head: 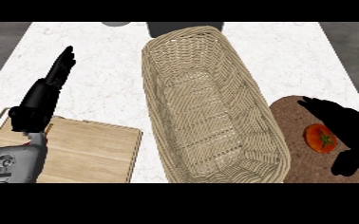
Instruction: Pick the tomato from the placemat and place it in the basket
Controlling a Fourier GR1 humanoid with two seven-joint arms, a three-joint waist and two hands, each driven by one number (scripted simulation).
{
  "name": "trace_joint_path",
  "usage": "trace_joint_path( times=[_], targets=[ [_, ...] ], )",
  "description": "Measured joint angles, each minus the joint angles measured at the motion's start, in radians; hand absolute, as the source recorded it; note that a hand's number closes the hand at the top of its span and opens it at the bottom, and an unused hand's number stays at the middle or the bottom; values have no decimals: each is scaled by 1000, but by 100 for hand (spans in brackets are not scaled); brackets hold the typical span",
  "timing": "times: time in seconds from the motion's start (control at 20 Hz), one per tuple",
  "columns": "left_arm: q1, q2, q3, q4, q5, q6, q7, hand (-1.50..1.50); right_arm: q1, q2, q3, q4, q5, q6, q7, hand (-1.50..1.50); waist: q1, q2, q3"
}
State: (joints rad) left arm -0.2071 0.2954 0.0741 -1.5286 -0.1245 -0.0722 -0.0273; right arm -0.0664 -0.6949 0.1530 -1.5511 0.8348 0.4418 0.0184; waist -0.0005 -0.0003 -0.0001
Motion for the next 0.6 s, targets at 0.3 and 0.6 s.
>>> trace_joint_path(
  times=[0.3,0.6],
  targets=[
    [20,-19,6,-33,-21,-10,12,0,2,47,-35,54,61,-6,-63,-150,1,0,0],
    [1,-21,28,-36,-23,-28,28,0,12,91,-59,86,120,-13,-80,-150,0,0,0]
  ],
)
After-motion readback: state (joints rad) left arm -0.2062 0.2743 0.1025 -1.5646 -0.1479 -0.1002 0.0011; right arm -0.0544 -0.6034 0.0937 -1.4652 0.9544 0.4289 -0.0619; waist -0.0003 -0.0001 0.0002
